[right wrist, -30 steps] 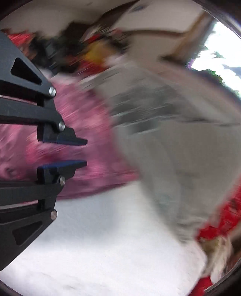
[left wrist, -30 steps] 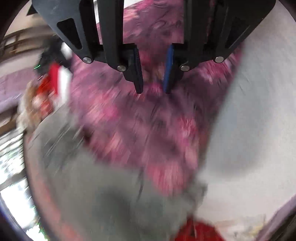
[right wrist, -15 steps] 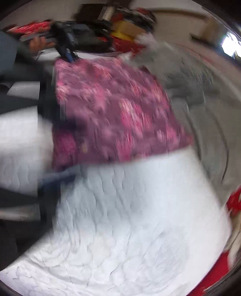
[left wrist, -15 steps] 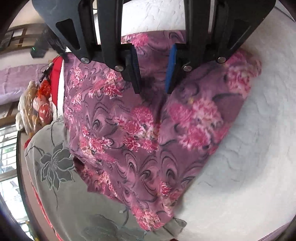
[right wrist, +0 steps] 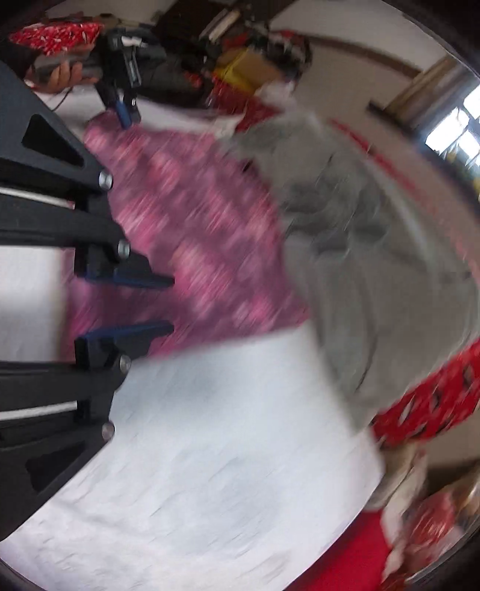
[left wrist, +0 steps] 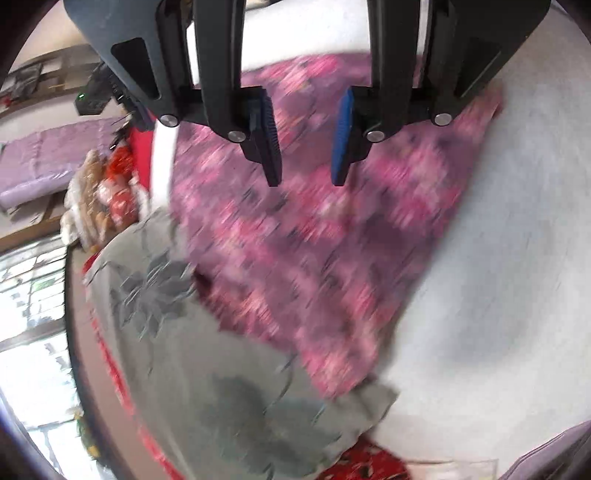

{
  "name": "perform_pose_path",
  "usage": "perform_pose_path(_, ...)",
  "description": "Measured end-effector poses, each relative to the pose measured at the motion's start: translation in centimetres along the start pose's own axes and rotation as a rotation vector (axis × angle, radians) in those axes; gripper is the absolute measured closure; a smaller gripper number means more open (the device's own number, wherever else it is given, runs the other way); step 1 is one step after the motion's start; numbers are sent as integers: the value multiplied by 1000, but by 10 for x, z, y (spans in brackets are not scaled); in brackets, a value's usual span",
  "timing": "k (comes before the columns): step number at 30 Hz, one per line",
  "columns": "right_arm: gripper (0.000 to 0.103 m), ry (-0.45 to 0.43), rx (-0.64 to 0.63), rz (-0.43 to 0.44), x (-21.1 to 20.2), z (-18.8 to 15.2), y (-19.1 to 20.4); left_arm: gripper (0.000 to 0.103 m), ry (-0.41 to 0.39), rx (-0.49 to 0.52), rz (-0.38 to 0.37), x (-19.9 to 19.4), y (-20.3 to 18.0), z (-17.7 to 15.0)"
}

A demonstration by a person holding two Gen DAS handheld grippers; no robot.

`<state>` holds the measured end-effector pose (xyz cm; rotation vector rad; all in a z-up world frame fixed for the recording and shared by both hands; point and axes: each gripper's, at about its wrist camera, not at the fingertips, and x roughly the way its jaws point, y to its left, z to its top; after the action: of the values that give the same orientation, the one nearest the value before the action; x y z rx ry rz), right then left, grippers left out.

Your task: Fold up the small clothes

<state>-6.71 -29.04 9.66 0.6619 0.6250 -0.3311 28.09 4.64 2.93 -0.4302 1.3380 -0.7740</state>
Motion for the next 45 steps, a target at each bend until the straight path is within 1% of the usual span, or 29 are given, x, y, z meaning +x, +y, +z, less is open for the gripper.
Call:
perform_pose_path(1, 67, -5, -11, 26, 9, 8, 13, 65, -5, -11, -21, 2, -4, 7)
perform_pose_path(5, 66, 12, -48, 91, 65, 30, 59, 64, -2, 11, -72, 28, -36, 21)
perform_pose_path(7, 66, 10, -48, 93, 86, 34, 68, 61, 7, 60, -51, 45, -51, 21)
perform_pose_path(9, 66, 28, -21, 75, 116, 36, 70, 56, 7, 153, 72, 71, -64, 17)
perform_pose_path(10, 62, 56, -17, 37, 131, 33, 67, 56, 11, 192, 140, 84, -65, 15)
perform_pose_path(11, 62, 127, -5, -23, 155, 28, 61, 56, 28, 235, 211, 103, -64, 13)
perform_pose_path(12, 61, 184, 6, -42, 170, 22, 53, 55, 26, 253, 227, 109, -63, 12)
perform_pose_path(13, 63, 122, -17, -29, 164, 22, 54, 54, 4, 263, 220, 107, -63, 12)
perform_pose_path(16, 63, 159, -16, -17, 153, 30, 55, 55, 18, 238, 181, 94, -64, 17)
perform_pose_path(17, 63, 131, -13, -7, 143, 32, 53, 55, 6, 223, 144, 84, -63, 18)
perform_pose_path(19, 62, 14, 1, -3, 115, 40, 45, 54, -49, 199, 93, 63, -60, 19)
perform_pose_path(20, 61, -21, 11, -13, 108, 43, 39, 53, -82, 194, 103, 55, -57, 19)
perform_pose_path(22, 51, -56, 42, -107, 102, 43, 19, 46, -121, 177, 189, 54, -42, 19)
perform_pose_path(23, 49, -10, 83, -175, 109, 40, 0, 48, -75, 153, 248, 66, -29, 21)
perform_pose_path(24, 49, 38, 106, -177, 117, 38, -10, 50, -35, 143, 248, 73, -20, 23)
perform_pose_path(26, 53, 15, 89, -139, 105, 39, -14, 54, -57, 151, 218, 56, -20, 21)
perform_pose_path(28, 49, 6, 100, -130, 90, 40, -10, 54, -72, 121, 160, 32, -16, 15)
perform_pose_path(29, 49, -21, 102, -85, 78, 38, -9, 53, -88, 115, 136, 22, -12, 12)
perform_pose_path(31, 46, -41, 83, -36, 65, 30, -7, 52, -134, 103, 135, 0, 0, 0)
perform_pose_path(32, 42, -30, 68, -48, 64, 24, -8, 47, -158, 92, 149, -7, 8, -5)
perform_pose_path(33, 33, 2, 55, -82, 68, 16, -11, 45, -150, 71, 192, -7, 21, -10)
perform_pose_path(34, 31, 54, 51, -116, 85, 10, -9, 46, -119, 63, 214, -2, 33, -10)
perform_pose_path(35, 31, 76, 37, -118, 90, 3, -11, 52, -51, 50, 238, 7, 46, -12)
perform_pose_path(36, 32, 38, 3, -130, 85, 1, -3, 55, -62, 58, 238, 8, 42, -14)
perform_pose_path(38, 32, 61, 12, -174, 78, 5, 7, 55, -81, 61, 226, -7, 40, -17)
perform_pose_path(39, 31, 43, 36, -133, 72, 6, 14, 55, -93, 45, 197, -17, 40, -19)
perform_pose_path(40, 31, 18, 51, -63, 65, 5, 21, 55, -99, 41, 187, -22, 41, -20)
perform_pose_path(41, 31, 10, 53, -33, 64, 4, 27, 55, -105, 41, 191, -21, 38, -21)
perform_pose_path(45, 31, 39, 3, 21, 72, -9, 62, 55, -77, 69, 250, -15, 39, -28)
